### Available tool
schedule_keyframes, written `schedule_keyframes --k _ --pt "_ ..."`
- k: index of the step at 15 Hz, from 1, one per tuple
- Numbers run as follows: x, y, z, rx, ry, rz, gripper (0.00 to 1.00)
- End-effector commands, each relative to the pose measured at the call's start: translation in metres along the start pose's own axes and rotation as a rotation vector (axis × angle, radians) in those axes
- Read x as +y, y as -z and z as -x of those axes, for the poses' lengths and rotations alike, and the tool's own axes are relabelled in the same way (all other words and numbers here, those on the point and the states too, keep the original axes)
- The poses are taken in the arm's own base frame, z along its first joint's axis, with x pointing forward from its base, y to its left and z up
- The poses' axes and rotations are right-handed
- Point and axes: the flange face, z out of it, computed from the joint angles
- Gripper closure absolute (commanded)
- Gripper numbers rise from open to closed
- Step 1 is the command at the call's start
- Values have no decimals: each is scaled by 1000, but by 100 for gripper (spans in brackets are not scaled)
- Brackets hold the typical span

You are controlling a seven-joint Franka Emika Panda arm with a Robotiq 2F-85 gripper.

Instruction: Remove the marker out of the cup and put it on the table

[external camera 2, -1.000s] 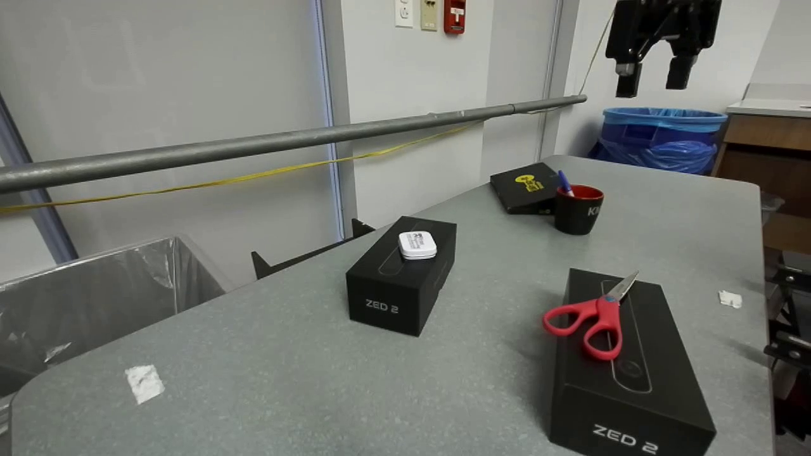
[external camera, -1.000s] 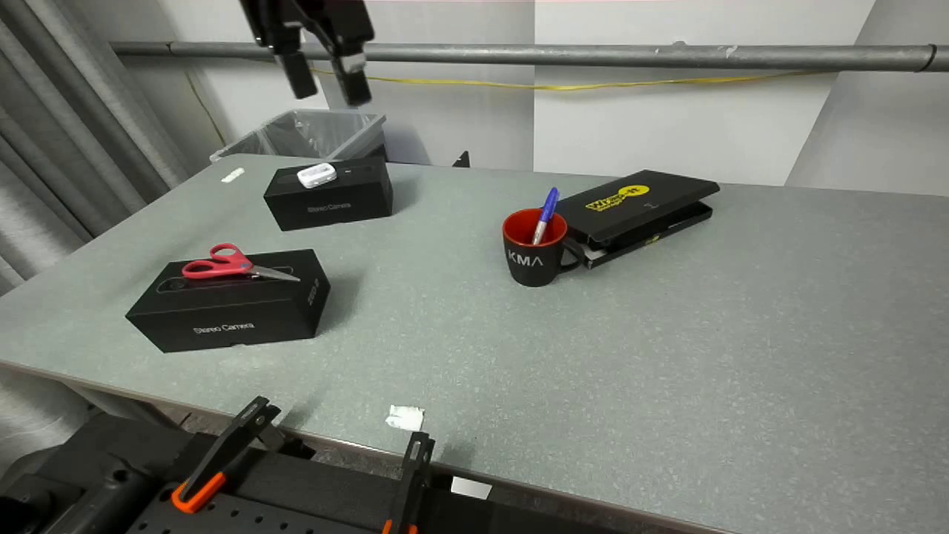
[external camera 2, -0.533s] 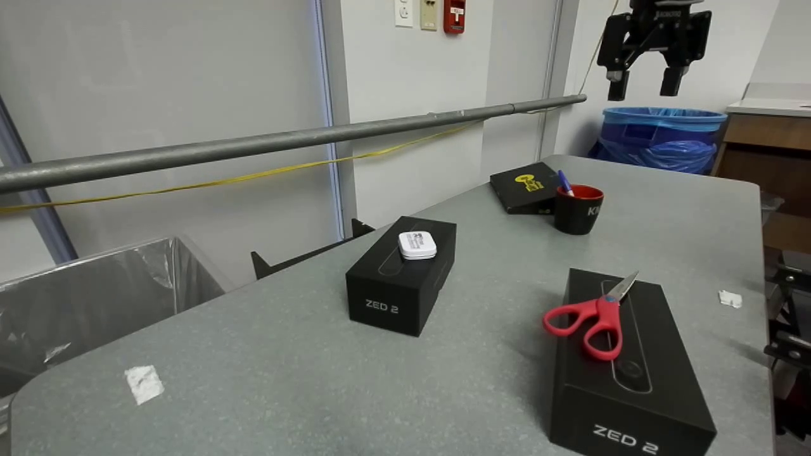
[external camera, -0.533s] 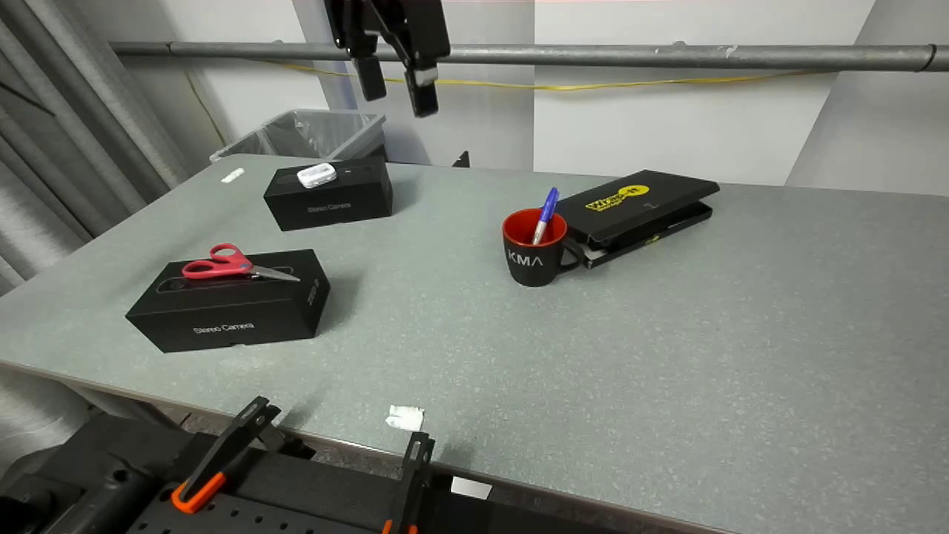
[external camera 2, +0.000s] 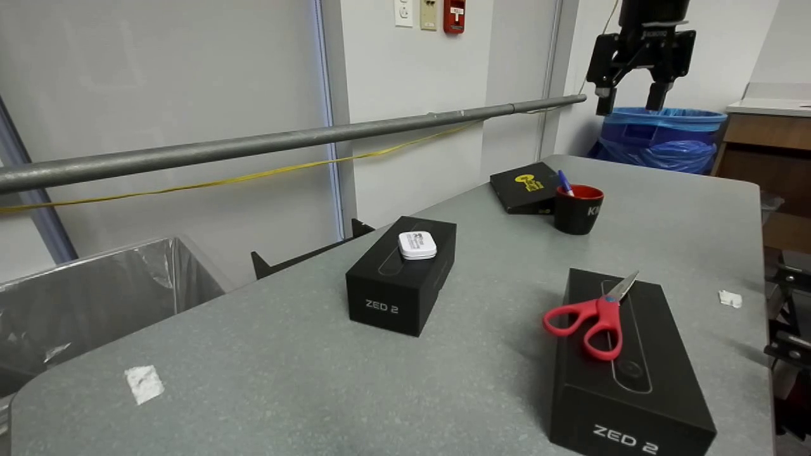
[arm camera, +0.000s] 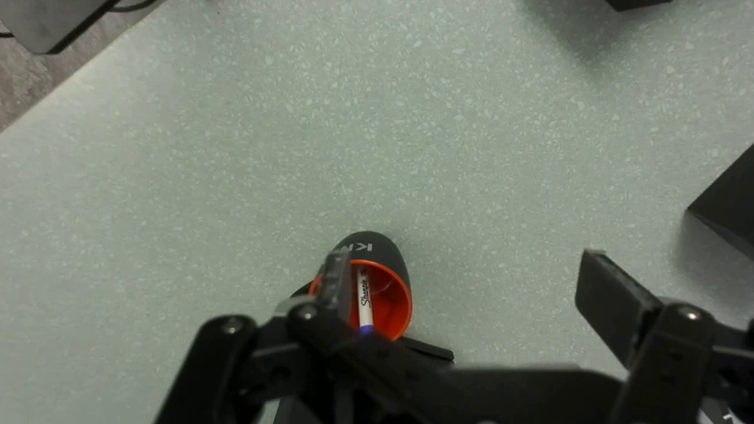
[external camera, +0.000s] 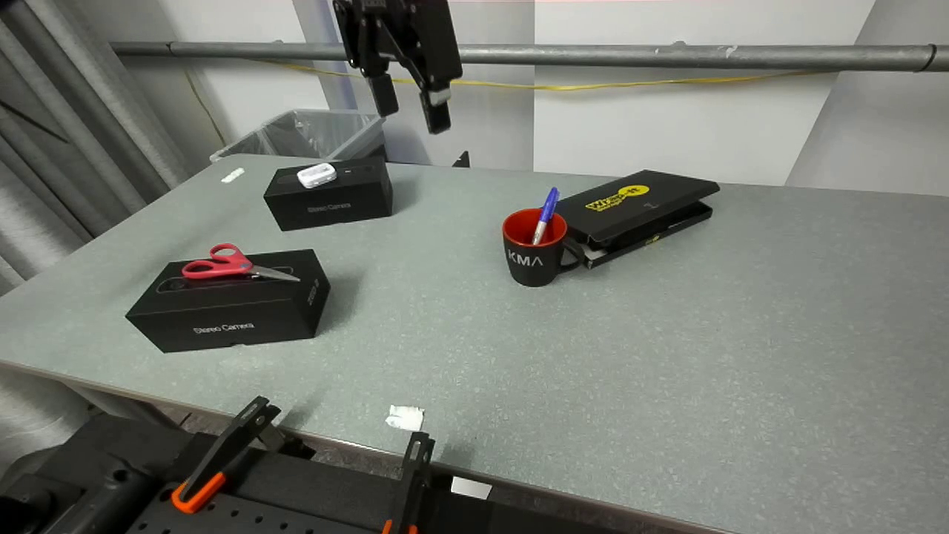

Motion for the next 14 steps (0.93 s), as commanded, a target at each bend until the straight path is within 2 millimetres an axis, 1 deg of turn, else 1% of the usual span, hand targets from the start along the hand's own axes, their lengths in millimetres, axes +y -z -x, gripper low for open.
schedule_keyframes --k 1,3,5,7,8,9,10,13,14 --pt "-3 -36 -36 71 -32 -23 0" --pt "-1 -56 -57 98 -78 -57 0" --pt "4 -71 -77 125 -124 -70 0" --pt "12 -81 -97 131 -168 -69 0" --pt "15 -85 -104 106 -195 -68 0" --pt "17 -79 -82 108 -140 -65 0" --pt "20 -83 -88 105 -147 -60 0" --pt "18 -84 -86 102 -141 -59 0" --pt "16 -85 -86 169 -122 -50 0"
